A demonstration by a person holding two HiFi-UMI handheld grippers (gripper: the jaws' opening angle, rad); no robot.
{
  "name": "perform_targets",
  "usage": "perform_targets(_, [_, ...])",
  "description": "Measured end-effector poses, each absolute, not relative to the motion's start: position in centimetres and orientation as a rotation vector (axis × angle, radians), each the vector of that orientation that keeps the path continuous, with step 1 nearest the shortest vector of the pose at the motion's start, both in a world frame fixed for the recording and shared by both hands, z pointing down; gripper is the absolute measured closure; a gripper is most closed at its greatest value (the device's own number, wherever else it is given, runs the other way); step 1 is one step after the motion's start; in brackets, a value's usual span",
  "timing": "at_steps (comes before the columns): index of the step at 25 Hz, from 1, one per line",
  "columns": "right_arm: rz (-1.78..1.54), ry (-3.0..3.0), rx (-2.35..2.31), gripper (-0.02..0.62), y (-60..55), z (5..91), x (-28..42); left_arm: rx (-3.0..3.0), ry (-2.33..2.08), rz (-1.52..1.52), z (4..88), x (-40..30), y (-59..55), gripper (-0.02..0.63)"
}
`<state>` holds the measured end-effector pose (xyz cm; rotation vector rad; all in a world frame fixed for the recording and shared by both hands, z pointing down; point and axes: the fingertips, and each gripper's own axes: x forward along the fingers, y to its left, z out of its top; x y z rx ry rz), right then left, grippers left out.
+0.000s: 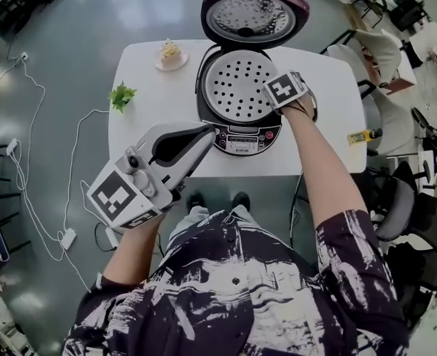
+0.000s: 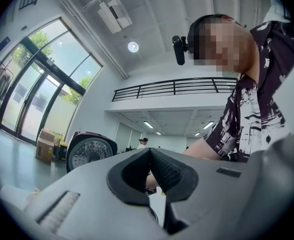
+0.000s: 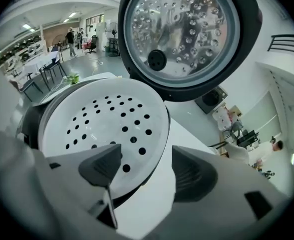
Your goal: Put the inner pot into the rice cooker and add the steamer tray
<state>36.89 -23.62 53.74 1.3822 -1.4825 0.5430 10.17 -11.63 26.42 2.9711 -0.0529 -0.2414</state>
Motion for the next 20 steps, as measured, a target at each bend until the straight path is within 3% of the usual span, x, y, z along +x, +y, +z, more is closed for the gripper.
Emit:
perform_targets(8, [0.450,-1.504,1.567,0.312,-24.1,51.1,38.3,2.968,-0.051,-0.238,26.5,9.9,-11.5,0.601])
perform_targets(9, [0.421,-1.518,1.600,0.333,-24.4,50.2,38.5,2.966,-0.053,-0.237,26.5,9.8,-11.5,0.601])
perform_targets(11, [0.367,-1.522,1.632,0.447,-24.7,48.9,38.6,2.963,-0.056,-0.234,26.6,9.6,-11.6,0.601])
perform_targets(15, [0.367,-1.511,1.653,0.483,-24.6,49.0,38.5,2.963,-0.057,-0.231,26.7,9.4,-11.5,0.601])
perform_targets(18, [0.418,-1.544,1.696,0.554,-24.6,49.3,38.1,2.963,-0.062,-0.228,26.8,9.2,-11.7,0.601])
perform_targets(20, [0.439,-1.567,1.711,0.558,-24.8,49.3,38.0,2.960,-0.070,-0.227,26.9,9.1,-11.7,0.601])
